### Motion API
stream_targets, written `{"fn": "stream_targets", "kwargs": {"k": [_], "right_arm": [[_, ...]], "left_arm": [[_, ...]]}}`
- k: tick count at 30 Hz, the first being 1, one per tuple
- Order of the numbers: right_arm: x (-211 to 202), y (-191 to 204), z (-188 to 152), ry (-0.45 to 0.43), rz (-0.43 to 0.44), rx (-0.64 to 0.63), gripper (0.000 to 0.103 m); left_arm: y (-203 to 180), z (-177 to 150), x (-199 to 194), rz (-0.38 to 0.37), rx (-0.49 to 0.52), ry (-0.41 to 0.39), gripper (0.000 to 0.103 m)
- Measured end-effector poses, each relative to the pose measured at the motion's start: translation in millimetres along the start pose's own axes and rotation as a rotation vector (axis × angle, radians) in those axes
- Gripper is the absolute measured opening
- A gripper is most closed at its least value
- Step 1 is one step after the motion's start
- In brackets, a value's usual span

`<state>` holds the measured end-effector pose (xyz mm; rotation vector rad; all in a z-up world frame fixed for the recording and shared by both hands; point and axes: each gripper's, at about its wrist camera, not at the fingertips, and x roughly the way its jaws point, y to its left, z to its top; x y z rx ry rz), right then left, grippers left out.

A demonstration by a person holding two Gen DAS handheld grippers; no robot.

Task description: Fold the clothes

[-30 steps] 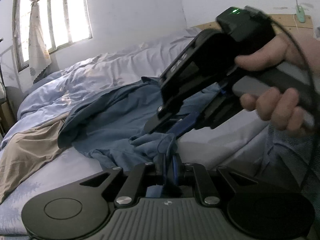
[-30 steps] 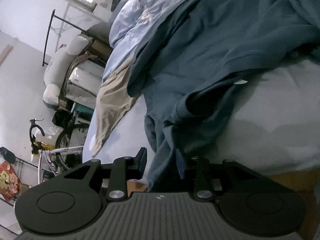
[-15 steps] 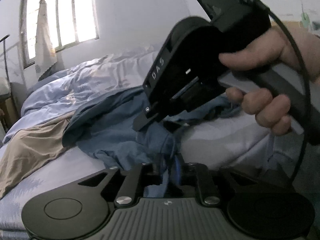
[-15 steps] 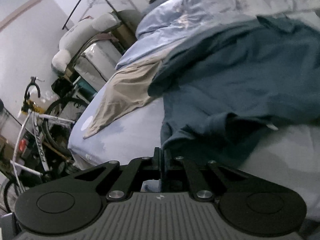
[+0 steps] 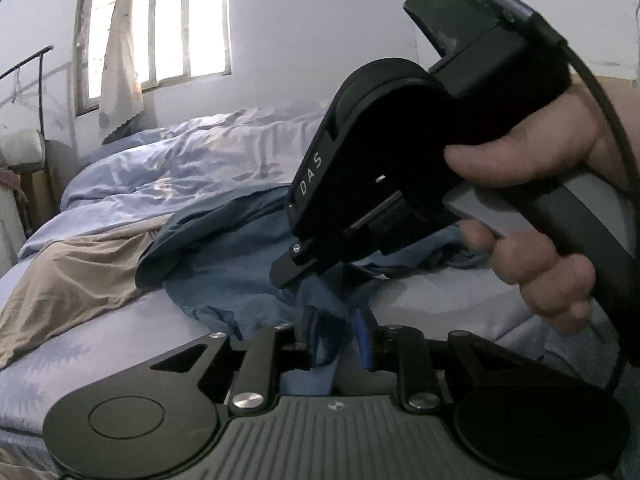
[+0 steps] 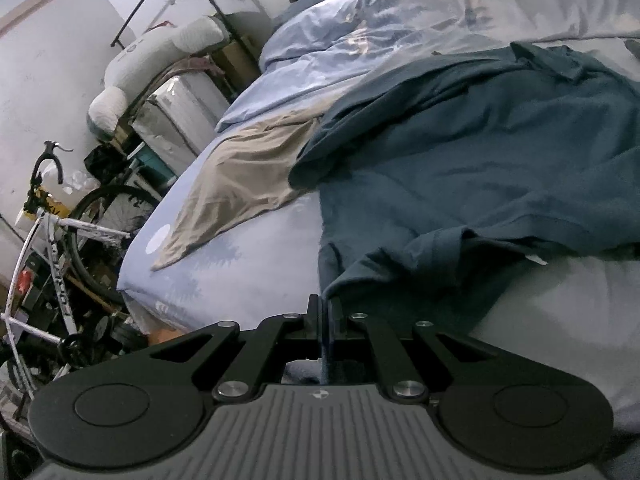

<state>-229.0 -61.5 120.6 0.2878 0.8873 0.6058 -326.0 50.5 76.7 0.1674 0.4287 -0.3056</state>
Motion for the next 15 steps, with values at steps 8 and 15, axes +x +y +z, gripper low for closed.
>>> {"fn": "stream_targets", "kwargs": {"k": [8, 15], "right_arm": [[2, 0, -6, 0.001, 0.005, 0.037, 0.003], [2, -3, -9, -0.018, 0.029, 0.042, 0.004]], "left_arm": [[-5, 2, 12, 0.044, -0.026, 0.034, 0.023], [6, 3, 12, 0.076, -0.072, 0.035, 0.006]]}}
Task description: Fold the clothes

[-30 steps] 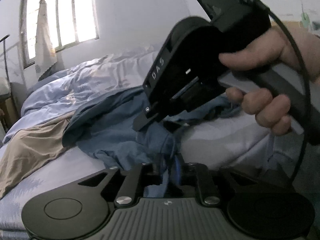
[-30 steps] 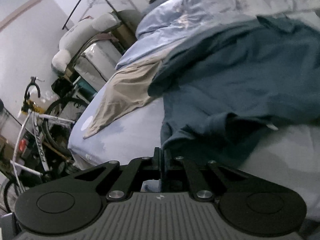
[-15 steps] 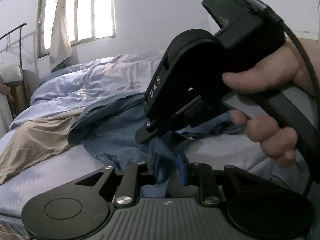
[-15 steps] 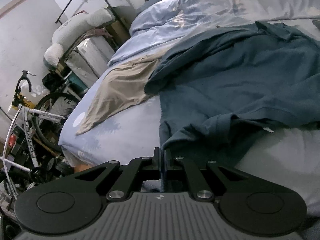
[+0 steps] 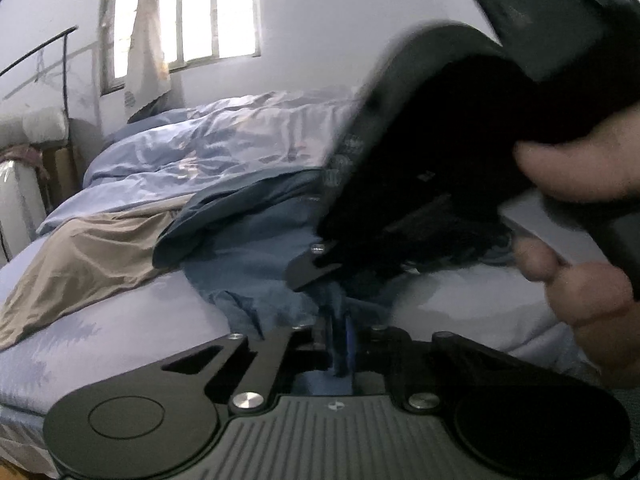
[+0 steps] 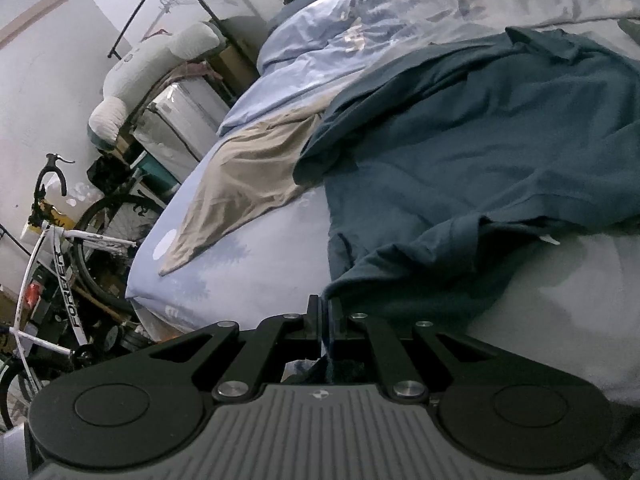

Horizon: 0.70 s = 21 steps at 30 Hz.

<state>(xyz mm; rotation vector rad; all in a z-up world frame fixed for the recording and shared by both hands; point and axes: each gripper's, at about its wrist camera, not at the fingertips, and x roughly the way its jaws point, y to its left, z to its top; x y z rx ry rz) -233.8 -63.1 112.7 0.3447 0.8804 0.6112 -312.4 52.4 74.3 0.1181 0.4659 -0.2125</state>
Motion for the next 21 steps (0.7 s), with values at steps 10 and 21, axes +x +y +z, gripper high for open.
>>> {"fn": "stream_targets", "kwargs": {"k": [10, 21], "right_arm": [[-56, -28, 8, -0.125, -0.095, -0.135, 0.036], [-93, -90, 27, -0.199, -0.461, -0.324, 0.039]], "left_arm": [[74, 28, -9, 0.093, -0.257, -0.126, 0.004], [180, 86, -10, 0.266, -0.507, -0.387, 0.004]]}}
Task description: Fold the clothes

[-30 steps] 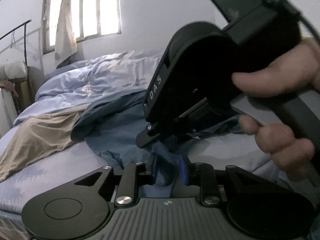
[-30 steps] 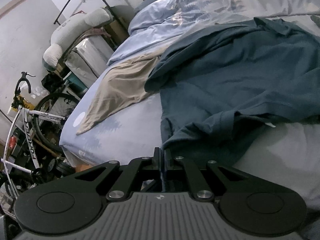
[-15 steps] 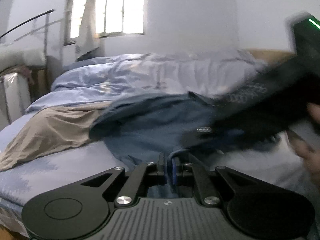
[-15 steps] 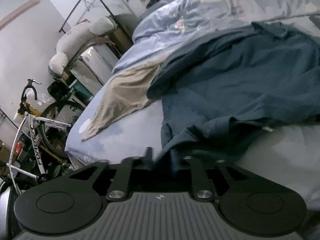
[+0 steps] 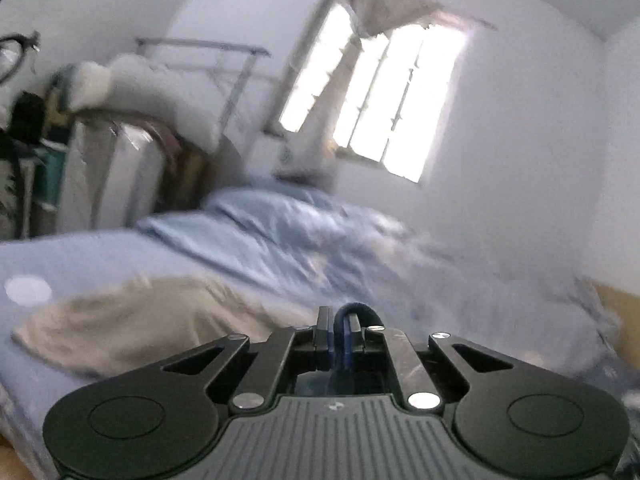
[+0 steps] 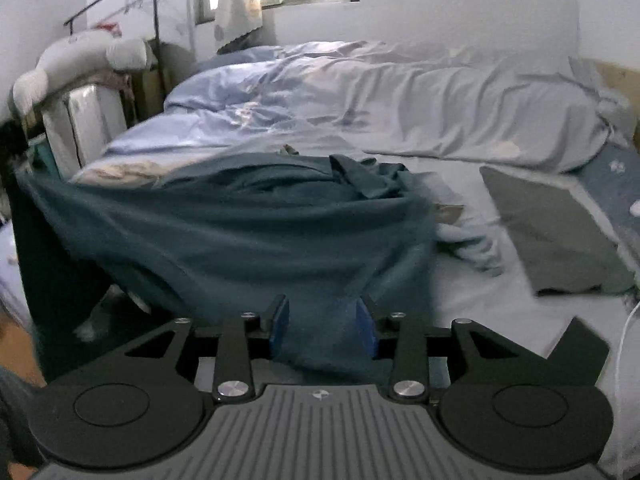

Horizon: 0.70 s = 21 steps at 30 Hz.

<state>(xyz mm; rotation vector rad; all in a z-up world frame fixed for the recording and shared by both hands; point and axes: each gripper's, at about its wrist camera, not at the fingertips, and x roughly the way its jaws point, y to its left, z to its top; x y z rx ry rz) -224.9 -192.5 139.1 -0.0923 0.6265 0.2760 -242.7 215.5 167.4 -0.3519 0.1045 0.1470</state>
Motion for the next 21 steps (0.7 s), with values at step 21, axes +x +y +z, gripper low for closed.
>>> {"fn": "stream_targets", "kwargs": {"k": [21], "right_arm": [[89, 63, -2, 0.064, 0.038, -0.136, 0.039]], "left_arm": [[-21, -49, 90, 0.027, 0.086, 0.014, 0.003]]}}
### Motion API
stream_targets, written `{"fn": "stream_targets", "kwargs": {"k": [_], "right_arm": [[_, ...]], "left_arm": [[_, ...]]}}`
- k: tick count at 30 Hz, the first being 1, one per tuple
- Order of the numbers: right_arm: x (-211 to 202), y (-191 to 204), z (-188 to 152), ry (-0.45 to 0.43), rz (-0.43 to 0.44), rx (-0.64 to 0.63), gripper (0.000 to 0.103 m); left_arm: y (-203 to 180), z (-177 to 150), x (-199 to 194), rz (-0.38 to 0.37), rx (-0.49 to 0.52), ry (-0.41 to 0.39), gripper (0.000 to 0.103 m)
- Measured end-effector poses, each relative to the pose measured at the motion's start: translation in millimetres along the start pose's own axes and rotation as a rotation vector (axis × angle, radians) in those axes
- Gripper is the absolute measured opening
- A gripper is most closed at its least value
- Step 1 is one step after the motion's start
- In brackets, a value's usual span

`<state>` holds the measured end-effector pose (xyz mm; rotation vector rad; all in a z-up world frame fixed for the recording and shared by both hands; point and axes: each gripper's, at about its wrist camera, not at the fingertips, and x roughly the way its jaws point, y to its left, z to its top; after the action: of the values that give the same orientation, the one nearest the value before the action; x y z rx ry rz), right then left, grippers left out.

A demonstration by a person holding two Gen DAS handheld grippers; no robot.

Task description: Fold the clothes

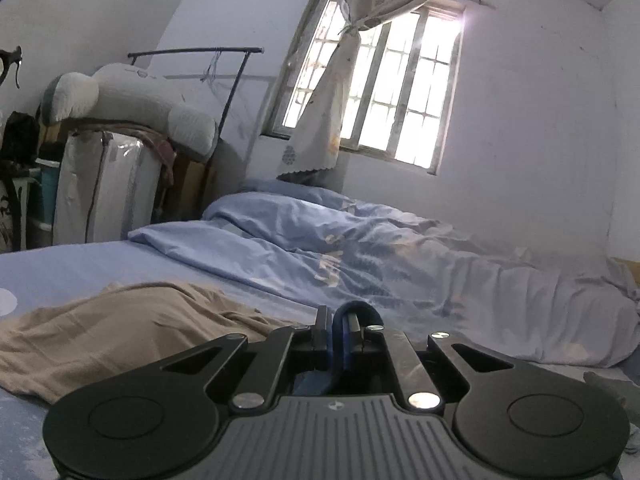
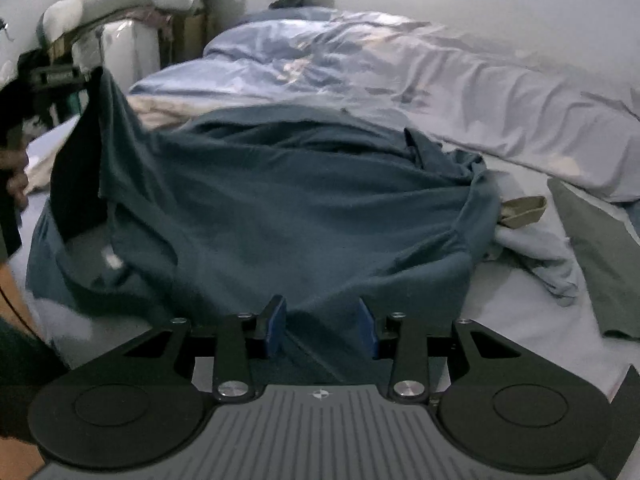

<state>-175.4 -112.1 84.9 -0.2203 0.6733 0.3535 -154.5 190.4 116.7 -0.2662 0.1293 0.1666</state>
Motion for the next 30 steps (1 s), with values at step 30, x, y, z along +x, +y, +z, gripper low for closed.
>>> {"fn": "stream_targets", "kwargs": {"k": [30], "right_arm": [[-19, -175, -9, -0.054, -0.431, 0.424, 0.006]], "left_arm": [[17, 7, 9, 0.042, -0.137, -0.028, 0.003]]}}
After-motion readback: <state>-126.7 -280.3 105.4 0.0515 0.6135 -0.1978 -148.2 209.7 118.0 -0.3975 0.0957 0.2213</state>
